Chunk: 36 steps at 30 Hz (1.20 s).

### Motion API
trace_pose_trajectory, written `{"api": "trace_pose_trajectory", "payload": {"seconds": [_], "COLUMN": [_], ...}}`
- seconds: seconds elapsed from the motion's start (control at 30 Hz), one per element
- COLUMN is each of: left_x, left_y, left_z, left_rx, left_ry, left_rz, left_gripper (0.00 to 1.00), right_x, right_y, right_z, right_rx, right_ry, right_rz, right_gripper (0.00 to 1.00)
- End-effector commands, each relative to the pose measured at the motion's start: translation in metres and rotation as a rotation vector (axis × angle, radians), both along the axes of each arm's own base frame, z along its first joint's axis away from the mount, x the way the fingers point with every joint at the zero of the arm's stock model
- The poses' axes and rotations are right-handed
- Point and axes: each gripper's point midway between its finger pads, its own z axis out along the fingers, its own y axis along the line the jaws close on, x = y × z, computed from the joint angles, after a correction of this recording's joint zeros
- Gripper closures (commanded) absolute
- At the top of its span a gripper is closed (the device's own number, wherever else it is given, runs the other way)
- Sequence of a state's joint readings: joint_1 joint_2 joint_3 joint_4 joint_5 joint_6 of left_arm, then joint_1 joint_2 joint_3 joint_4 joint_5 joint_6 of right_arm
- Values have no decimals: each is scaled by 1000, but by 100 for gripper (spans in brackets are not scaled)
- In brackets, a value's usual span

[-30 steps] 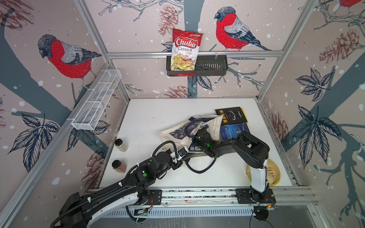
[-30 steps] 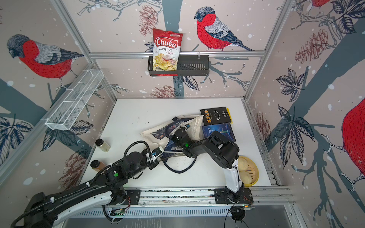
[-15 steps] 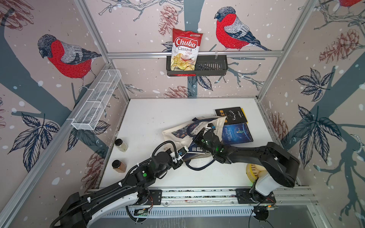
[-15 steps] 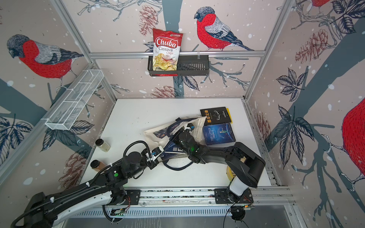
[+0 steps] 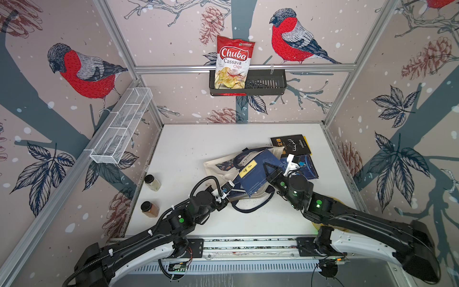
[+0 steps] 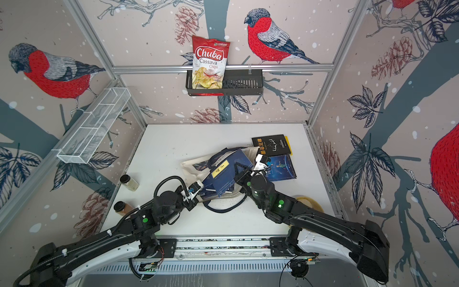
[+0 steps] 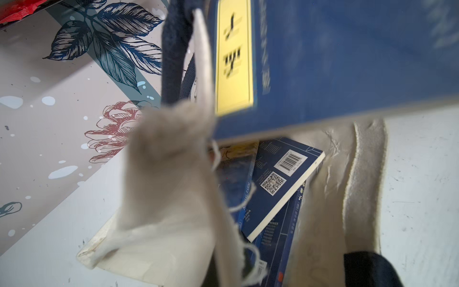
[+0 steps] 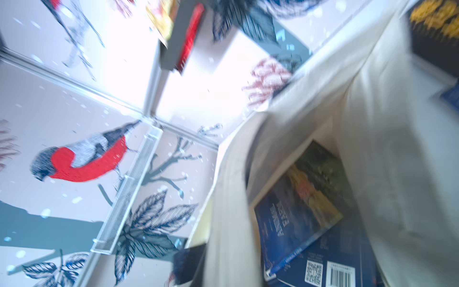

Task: Take out the books from the canvas bag
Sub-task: Pick up the book from the canvas bag, then place the book on the book.

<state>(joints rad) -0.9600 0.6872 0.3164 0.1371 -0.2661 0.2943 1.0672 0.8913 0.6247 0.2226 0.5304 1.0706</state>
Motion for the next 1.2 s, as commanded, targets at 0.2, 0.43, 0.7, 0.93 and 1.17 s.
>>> {"api": "trace_pose_trajectory", "payload": {"seconds": [0.2,0.43,0.7,0.93,1.17], "left_x": [16,16,16,15,13], "left_y": [7,7,5,3,1], "left_z": [24,21,18,17,17], "left_rx": [-38,-22,-9,-10,-13], "left_ry": [-78,-67,-58,-55,-57], "left_rz": [97,93,83,71,58], "left_gripper": [100,100,100,100,100], "right_x": [15,66,140,192,239], "right_y": [-96,-156,-205,-210,-201], "right_z": [59,78,49,1,-61], "right_rx": [-56,8,99,60,95], "right_ry": [-163,-172,-62,35,119], "right_rz": [-321,-410,-412,-424,-403], "right_gripper": [100,100,100,100,100]}}
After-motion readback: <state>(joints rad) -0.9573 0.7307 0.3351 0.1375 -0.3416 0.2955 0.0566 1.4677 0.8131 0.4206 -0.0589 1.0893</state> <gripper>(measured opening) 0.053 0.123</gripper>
